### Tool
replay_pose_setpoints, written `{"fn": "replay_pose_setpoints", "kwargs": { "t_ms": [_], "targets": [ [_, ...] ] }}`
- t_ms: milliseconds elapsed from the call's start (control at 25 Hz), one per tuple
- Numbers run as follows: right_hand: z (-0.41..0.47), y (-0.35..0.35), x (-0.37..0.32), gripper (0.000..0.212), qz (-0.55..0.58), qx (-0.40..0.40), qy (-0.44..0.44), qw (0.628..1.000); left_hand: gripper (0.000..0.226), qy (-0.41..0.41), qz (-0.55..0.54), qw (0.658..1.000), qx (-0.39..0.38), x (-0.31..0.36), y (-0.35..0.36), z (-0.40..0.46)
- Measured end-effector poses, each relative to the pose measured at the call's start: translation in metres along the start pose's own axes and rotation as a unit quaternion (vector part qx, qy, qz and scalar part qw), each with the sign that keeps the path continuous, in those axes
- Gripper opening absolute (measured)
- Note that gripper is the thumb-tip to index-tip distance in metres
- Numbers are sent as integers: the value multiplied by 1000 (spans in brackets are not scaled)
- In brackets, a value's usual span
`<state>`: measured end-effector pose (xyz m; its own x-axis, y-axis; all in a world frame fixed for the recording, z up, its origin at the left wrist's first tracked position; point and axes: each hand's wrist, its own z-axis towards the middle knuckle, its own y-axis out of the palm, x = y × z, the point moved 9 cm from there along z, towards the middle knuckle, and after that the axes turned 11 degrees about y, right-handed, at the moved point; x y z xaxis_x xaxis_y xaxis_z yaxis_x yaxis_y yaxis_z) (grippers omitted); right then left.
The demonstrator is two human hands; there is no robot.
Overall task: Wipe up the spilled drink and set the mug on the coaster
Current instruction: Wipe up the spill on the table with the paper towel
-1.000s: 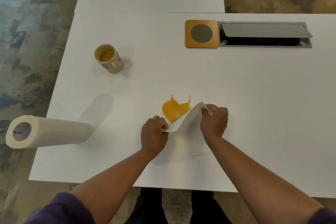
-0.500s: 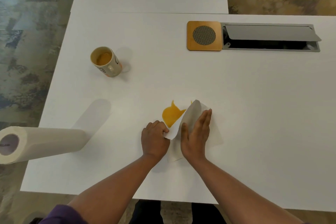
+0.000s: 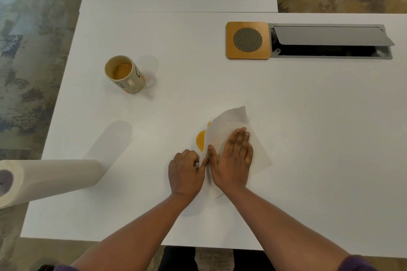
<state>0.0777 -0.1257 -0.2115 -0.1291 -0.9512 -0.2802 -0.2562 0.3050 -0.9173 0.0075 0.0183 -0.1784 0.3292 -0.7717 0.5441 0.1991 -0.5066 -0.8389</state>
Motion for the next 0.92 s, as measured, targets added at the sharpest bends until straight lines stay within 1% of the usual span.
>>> {"fn": "replay_pose_setpoints", "kwargs": {
  "t_ms": [80,200,360,400,480,520,560,600,640,680,720,760,800,920],
  "targets": [
    [2,3,-4,89,-27,-9,-20,999,51,-5,-3,1000,6,-3,-2,0],
    [6,7,-10,85,-56,-19,-58,997,46,-32,4,999,0,-15,0,-3],
    [5,5,-14,84,-81,-13,-90,993,38,-64,-2,998,13,-23,-7,-8],
    [4,5,-14,84,-86,-16,-92,992,40,-89,-9,996,24,-27,-9,-10],
    [4,5,-14,85,-86,-24,-95,991,67,-136,-24,989,55,-30,-17,-14],
    [5,4,-14,84,-80,-29,-100,991,75,-118,-14,990,73,-24,-23,-12],
    [6,2,-14,82,-71,-34,-106,991,75,-66,5,995,80,-11,-26,-7],
    [9,1,-13,79,-63,-39,-114,991,71,4,32,998,59,5,-24,0],
    [13,-1,-12,76,-60,-42,-123,990,64,78,58,995,12,20,-13,8],
    [17,-3,-10,73,-64,-44,-137,988,58,140,78,986,-51,31,3,16],
    [21,-4,-9,70,-72,-46,-154,984,55,182,92,973,-110,36,20,22],
    [25,-5,-9,68,-79,-50,-174,980,56,203,101,961,-157,37,34,27],
    [30,-5,-9,66,-84,-57,-194,976,57,214,108,953,-187,35,46,32],
    [40,-5,-14,65,-98,-72,-241,963,64,242,123,936,-223,33,60,41]
  ]
}}
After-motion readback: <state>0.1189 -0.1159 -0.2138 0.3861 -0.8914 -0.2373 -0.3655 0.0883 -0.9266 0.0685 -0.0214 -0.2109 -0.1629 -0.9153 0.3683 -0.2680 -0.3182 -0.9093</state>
